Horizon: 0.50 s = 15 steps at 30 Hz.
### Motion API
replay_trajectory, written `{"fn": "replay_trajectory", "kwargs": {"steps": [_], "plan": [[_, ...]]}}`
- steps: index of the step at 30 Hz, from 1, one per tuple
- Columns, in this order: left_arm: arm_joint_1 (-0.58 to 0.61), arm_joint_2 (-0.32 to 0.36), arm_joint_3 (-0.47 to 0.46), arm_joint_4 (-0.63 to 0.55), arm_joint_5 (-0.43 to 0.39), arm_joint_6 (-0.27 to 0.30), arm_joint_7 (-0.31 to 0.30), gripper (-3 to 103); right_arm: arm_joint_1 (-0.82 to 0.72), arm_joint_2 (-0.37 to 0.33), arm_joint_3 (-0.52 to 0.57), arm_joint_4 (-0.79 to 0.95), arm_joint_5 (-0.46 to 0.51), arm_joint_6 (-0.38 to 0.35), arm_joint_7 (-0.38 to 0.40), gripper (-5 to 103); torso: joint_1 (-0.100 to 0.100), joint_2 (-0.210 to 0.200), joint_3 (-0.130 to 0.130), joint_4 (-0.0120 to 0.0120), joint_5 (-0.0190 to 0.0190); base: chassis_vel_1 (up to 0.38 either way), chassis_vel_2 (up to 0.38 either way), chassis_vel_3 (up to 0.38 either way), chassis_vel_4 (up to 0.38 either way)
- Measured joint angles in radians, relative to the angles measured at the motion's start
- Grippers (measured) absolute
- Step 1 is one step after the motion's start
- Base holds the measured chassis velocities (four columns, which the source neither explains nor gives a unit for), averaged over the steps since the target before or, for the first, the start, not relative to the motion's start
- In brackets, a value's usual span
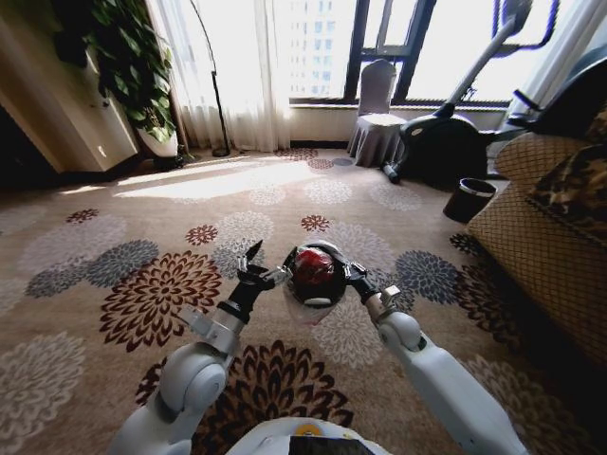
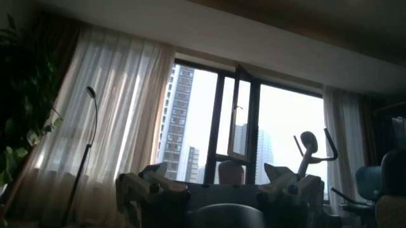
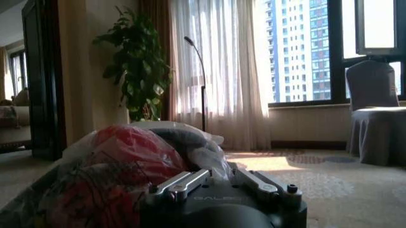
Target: Pick up the trash from the ground and place it into the trash bin.
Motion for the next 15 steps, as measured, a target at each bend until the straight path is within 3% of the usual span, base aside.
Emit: {"fn": "replay_trajectory", "kwargs": {"steps": [1,3,4,8,15], "plan": [[0.028,-0.030,-0.056,0.013,0.025,-0.038,-0.022,100,-0.043,-0.012,0.033,0.044,0.013,0.000,0.000,0,0.000,0.000,0.000,-0.0001,-0.0002,0.000,0.000,0.000,0.000],[0.042,-0.044,-0.080,0.021,0.030,-0.053,-0.034,100,-0.067,-0.016,0.048,0.062,0.017,0.000,0.000,0,0.000,0.000,0.000,0.0001,0.0000,0.000,0.000,0.000,0.000],[0.074,-0.071,-0.114,0.039,0.035,-0.078,-0.070,100,-0.119,-0.020,0.081,0.093,0.019,0.001,-0.001,0,0.000,0.000,0.000,0.0002,0.0001,0.000,0.000,0.000,0.000],[0.152,-0.130,-0.130,0.075,0.023,-0.116,-0.131,100,-0.242,-0.007,0.177,0.146,0.004,0.014,-0.001,0,0.000,0.000,0.000,0.0003,0.0000,0.015,-0.007,-0.016,0.016],[0.152,-0.161,-0.122,0.101,0.024,-0.132,-0.139,100,-0.395,0.045,0.321,0.199,-0.033,0.053,0.000,0,0.000,0.000,0.000,-0.0003,0.0004,0.114,-0.139,-0.146,0.130]]}}
